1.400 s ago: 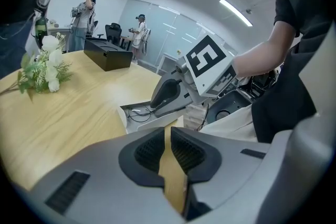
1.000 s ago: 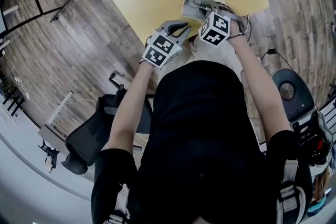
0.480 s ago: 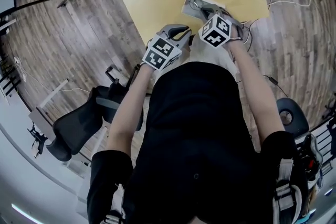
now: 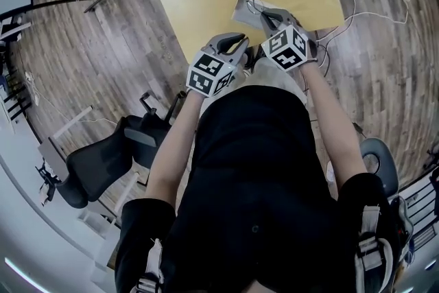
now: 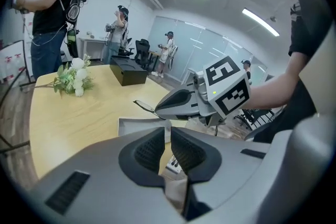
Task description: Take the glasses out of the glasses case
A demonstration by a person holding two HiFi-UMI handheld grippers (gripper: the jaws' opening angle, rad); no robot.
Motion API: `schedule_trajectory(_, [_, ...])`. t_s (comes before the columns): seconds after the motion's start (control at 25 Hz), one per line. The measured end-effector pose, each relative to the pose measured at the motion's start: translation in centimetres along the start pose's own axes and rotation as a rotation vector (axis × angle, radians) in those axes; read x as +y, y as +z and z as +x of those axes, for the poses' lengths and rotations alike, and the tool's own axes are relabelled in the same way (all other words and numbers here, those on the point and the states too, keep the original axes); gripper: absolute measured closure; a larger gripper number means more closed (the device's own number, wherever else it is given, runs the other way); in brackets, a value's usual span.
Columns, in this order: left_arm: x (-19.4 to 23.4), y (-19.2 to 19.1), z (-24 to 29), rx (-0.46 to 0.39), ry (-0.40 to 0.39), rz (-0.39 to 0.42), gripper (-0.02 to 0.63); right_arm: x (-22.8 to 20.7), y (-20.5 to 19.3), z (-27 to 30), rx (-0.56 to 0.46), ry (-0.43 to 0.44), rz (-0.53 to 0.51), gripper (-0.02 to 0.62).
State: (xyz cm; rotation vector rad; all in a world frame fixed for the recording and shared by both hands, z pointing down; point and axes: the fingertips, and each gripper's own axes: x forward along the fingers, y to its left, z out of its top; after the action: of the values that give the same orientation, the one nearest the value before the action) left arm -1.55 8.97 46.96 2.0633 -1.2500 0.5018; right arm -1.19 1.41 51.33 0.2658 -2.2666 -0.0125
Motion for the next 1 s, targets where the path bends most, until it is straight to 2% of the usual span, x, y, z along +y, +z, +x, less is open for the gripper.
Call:
schedule_trajectory(0.12, [-0.6, 1.8, -0.4, -0.069, 0.026, -0.011, 0.560, -0.7, 1.7, -2.3, -0.071, -0.022, 0.030, 0.568])
schedule_trajectory(0.48, [-1.3, 8.7, -3.2, -0.243, 0.099, 0.074, 0.571, -4.2, 7.7, -9.9, -0.297, -0.079, 0.167, 0.568])
schedule_trajectory(0.68, [-1.7, 13.3, -5.6, -0.366, 0.095, 0.032, 0.571, -6.0, 11.1, -14.6, -0.436, -0.091, 0.256, 0.568])
schedule_trajectory(0.84, [-2.1, 15.8, -7.8, -0.432, 0.111, 0.056, 0.571, -6.3, 13.4, -18.5, -0.549, -0.089, 0.322, 0.568])
schedule_trajectory(1.0, [-2.0, 18.3, -9.2, -0.494, 0.108, 0.048, 0.571, -7.1, 14.8, -21.1, -0.619, -0.088, 0.359, 0.569])
